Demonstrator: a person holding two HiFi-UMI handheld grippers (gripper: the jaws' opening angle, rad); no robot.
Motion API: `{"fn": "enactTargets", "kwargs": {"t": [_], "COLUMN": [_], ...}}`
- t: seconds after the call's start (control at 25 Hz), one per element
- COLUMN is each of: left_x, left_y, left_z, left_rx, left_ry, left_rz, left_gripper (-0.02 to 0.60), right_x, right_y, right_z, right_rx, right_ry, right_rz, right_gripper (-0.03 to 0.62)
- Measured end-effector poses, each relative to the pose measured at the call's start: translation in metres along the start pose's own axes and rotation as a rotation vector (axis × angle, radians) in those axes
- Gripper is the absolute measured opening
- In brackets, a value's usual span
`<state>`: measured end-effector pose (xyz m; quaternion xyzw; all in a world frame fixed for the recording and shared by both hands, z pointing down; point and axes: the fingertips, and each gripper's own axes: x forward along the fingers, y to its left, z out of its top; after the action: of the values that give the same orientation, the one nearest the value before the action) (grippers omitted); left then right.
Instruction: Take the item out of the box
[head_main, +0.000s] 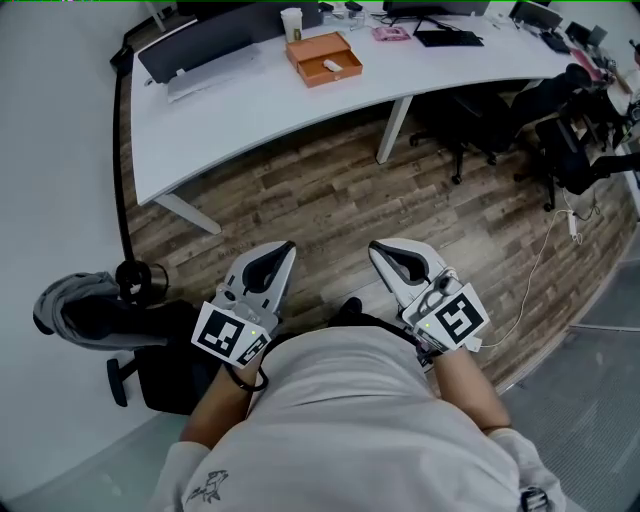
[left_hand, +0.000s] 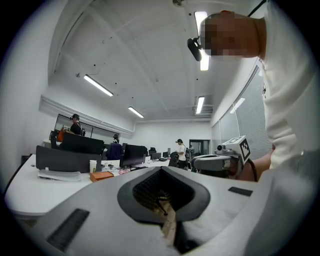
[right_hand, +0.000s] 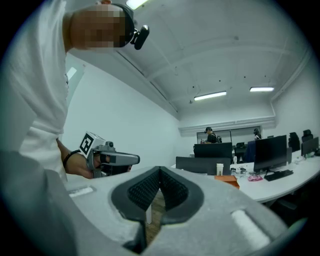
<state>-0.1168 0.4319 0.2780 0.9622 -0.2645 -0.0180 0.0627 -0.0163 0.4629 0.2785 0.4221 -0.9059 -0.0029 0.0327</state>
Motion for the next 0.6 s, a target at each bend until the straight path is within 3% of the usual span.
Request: {"fn": "enactTargets", "kwargs": {"t": [0.24,0.6], "left_x": [0.054,0.093], "left_y": [-0.009,0.021], "left_z": [0.008,0.002], "left_rx": [-0.006,-0.014], "left_ry": [0.003,0.015], "left_rz": [-0.03,-0.046], "left_gripper": [-0.002,-0.002], "right_x": [-0.014,-0.004], "right_y": [-0.05,-0.1], "right_z": [0.007,-0.009], "right_rx": [0.004,0.041], "right_ry": [0.01,0.022], "right_rz": [-0.005,-0.066], "right_gripper": [0.002,0.002]}}
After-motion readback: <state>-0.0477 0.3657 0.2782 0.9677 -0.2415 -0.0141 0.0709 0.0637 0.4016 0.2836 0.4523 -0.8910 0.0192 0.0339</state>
